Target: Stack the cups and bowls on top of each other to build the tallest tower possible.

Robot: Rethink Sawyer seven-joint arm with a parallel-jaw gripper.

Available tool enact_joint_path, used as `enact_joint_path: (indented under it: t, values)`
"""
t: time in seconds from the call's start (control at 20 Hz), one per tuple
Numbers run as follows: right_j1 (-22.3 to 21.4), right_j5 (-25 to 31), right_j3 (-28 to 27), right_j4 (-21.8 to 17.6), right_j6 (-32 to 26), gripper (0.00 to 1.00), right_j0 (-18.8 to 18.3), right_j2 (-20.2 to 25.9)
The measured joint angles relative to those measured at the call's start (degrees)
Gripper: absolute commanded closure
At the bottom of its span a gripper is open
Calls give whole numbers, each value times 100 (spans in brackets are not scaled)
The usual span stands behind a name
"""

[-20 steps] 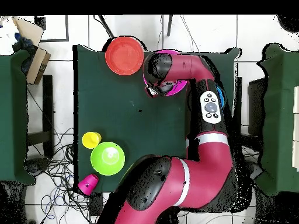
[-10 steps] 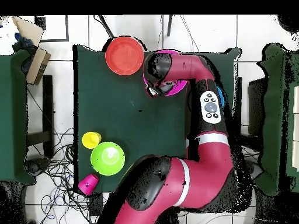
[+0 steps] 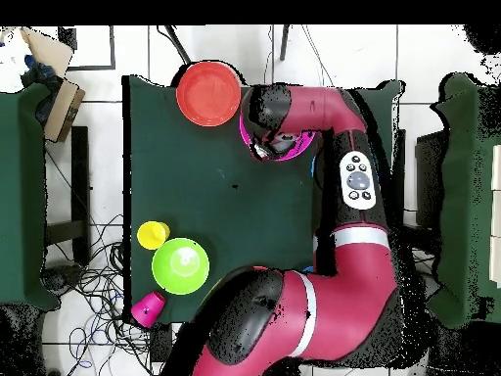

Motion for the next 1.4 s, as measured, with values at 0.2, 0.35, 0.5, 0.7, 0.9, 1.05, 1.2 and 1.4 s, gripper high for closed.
enact_joint_path:
  t: [0.2,0.35,0.5,0.7,0.9,1.05,1.2,1.4]
  values:
    - [-93,0,13,-5,0,100,-1,-56]
    - [-164,1,14,-6,0,100,-1,-112]
    - [-209,1,14,-11,0,100,-1,-144]
    - [-257,1,14,-11,0,100,4,-208]
    - [-258,1,18,-11,0,100,8,-271]
    - [-258,0,21,-14,0,100,8,-332]
    - [-258,0,21,-14,0,100,9,-357]
    - [-259,1,24,-17,0,100,17,-409]
